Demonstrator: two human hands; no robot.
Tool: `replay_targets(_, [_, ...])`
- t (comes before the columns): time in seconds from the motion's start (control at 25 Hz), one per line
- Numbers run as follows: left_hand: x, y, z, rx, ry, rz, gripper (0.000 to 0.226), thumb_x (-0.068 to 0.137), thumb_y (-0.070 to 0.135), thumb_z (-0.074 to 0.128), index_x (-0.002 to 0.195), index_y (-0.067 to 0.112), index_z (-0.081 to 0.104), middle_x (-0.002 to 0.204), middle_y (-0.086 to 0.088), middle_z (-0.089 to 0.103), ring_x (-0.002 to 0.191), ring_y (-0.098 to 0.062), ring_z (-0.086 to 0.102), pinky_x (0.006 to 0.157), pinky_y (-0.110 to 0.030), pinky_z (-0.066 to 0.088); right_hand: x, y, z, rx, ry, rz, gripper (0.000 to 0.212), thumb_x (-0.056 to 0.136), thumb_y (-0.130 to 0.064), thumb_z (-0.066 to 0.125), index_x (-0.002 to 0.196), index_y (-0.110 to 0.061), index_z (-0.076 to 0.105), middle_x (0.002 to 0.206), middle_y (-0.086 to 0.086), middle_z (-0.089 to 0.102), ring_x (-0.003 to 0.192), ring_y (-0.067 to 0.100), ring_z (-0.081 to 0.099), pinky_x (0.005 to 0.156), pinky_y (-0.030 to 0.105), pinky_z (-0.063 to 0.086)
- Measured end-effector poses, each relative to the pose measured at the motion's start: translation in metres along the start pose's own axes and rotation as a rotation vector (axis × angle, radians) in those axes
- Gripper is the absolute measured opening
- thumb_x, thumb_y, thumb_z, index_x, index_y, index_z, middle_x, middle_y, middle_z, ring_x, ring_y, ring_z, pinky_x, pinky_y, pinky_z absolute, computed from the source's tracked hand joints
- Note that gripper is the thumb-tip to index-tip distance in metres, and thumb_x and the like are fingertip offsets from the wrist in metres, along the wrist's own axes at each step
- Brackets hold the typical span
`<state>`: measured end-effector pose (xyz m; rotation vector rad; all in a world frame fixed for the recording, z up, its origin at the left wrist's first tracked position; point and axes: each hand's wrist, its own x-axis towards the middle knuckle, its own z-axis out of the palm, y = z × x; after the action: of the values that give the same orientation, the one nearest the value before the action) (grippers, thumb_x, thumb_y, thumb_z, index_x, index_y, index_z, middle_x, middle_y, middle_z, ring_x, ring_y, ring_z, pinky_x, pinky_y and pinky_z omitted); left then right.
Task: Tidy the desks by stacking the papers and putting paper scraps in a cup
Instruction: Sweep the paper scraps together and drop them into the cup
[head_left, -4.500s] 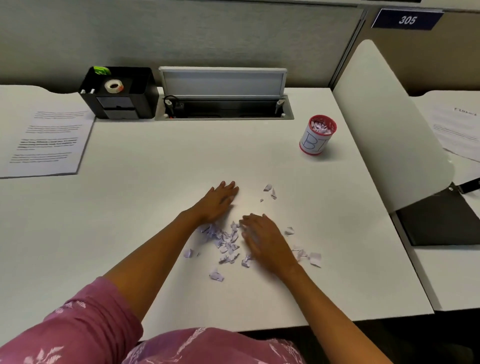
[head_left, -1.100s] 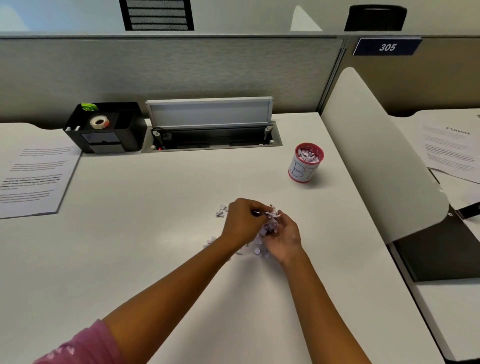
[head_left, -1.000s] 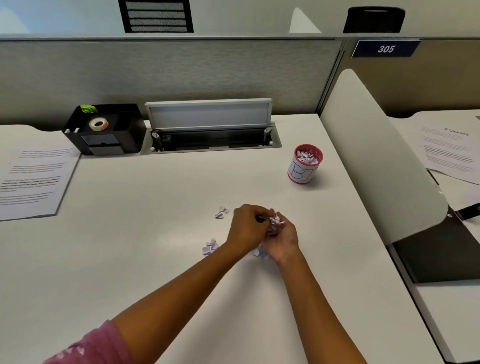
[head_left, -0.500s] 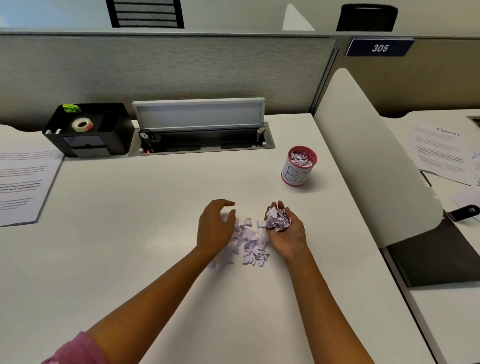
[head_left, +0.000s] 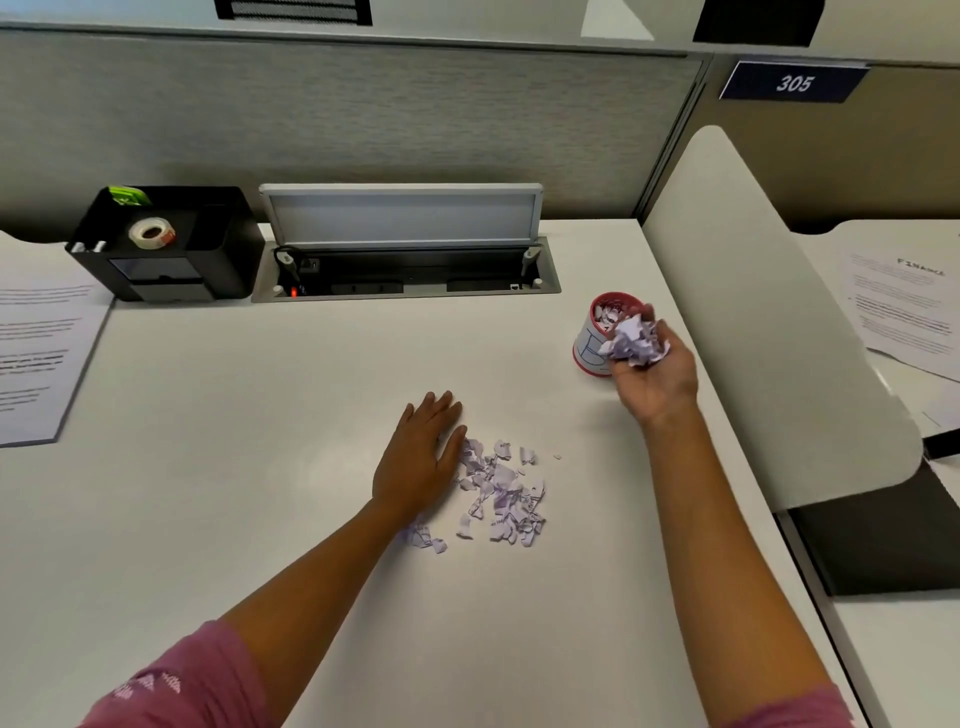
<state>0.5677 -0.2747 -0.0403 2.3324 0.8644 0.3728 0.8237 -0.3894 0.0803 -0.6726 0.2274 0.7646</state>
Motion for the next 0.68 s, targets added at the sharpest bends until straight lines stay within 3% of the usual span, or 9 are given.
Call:
replay_targets(0.12, [-0.001, -0.002, 0.000, -0.028, -0.003, 0.005, 0.052, 0.100, 0.047, 0.029, 0.144, 0.024, 0.046, 0.155, 0.009, 0.036, 0.147, -0.004, 0.019, 0.121, -0.024, 0.006, 0.024, -0.024, 0.015, -0.097, 0.019, -0.167, 0.037, 0.104, -0.022, 0.037, 0.085, -0.012, 0.066, 0.078, 0.004, 0.070, 0.072, 0.014, 0.066, 0.068, 0.023, 0.053])
replay_targets(0.36, [-0.001, -0.002, 0.001, -0.053, 0.024, 0.010, 0.045, 0.103, 0.039, 0.036, 0.144, 0.024, 0.047, 0.154, 0.009, 0.038, 0.147, -0.003, 0.020, 0.121, -0.023, 0.006, 0.064, -0.024, 0.016, -0.872, 0.122, -0.570, 0.031, 0.098, -0.021, 0.043, 0.081, -0.019, 0.069, 0.079, -0.003, 0.069, 0.077, 0.013, 0.064, 0.076, 0.031, 0.053])
replay_targets(0.52, [-0.001, -0.004, 0.003, -0.044, 0.033, 0.010, 0.049, 0.101, 0.043, 0.031, 0.143, 0.025, 0.048, 0.153, 0.009, 0.039, 0.146, -0.002, 0.021, 0.121, -0.024, 0.008, 0.068, -0.015, 0.007, -1.150, 0.041, -0.574, 0.033, 0.102, -0.019, 0.038, 0.100, -0.013, 0.070, 0.100, 0.001, 0.071, 0.098, 0.014, 0.065, 0.093, 0.033, 0.055])
replay_targets(0.68, [-0.001, -0.004, 0.004, -0.042, 0.043, 0.011, 0.046, 0.102, 0.041, 0.034, 0.142, 0.025, 0.049, 0.153, 0.009, 0.040, 0.146, -0.002, 0.022, 0.122, -0.025, 0.009, 0.056, -0.019, 0.010, -1.032, -0.098, -0.437, 0.036, 0.103, -0.018, 0.034, 0.120, -0.011, 0.065, 0.123, 0.004, 0.067, 0.114, 0.012, 0.062, 0.087, 0.016, 0.051])
